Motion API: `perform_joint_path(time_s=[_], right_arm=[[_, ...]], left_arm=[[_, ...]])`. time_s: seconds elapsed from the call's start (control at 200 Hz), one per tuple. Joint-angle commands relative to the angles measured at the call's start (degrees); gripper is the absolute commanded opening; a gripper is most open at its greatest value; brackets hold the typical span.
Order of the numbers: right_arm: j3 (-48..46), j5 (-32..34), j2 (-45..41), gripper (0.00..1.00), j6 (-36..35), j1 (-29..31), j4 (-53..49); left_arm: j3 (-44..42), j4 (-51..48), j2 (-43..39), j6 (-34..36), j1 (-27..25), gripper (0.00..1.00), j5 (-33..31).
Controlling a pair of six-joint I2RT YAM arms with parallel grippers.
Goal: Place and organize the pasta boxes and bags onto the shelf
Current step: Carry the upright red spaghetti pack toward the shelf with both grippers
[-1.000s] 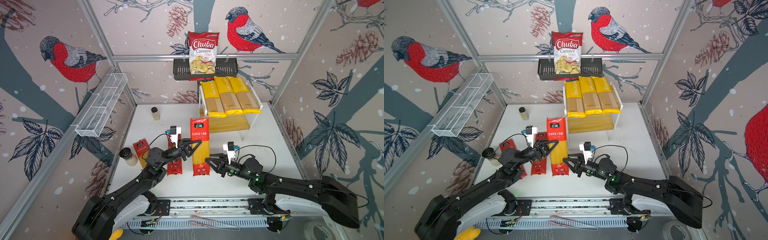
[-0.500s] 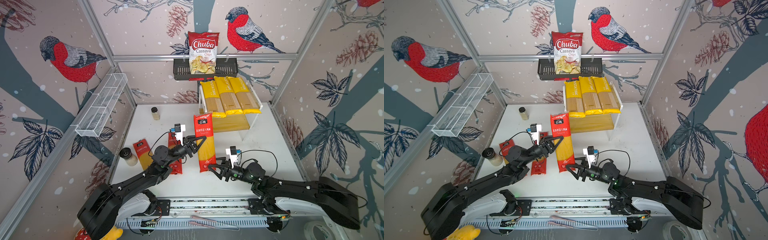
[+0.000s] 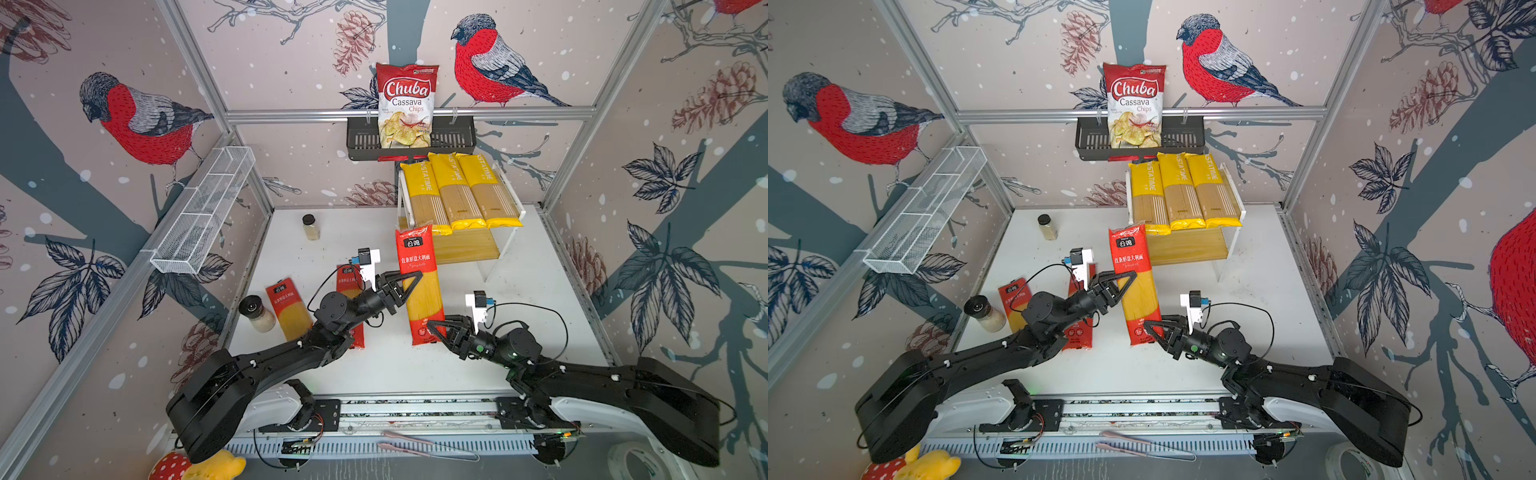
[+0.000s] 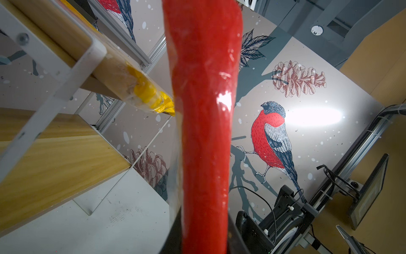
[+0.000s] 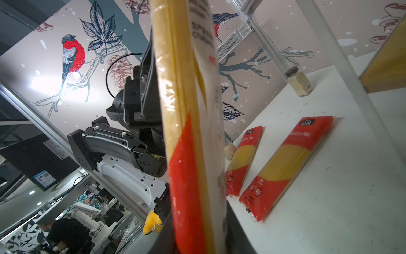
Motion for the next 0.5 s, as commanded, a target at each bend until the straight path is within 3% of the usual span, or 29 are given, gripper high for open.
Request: perform_joint_path(time_s=[0.0, 0.39, 0.495], right_arm=[[-1.42, 0.89, -1.98, 0.20, 1.69, -0.35, -0.07], [-5.51, 3.12, -16.87, 0.10, 2.00, -1.29, -14.86], [-6.44, 4.53, -21.48, 0.08, 2.77, -2.07, -19.08]], left_arm=[[-0.88, 9.70, -0.46, -0.71, -0.18, 0.11, -0.63], [-9.08, 9.09, -1.04, -0.48, -0.97, 0.45, -1.10], [-9.81, 7.43, -1.83, 0.55, -0.97, 0.49, -1.58]])
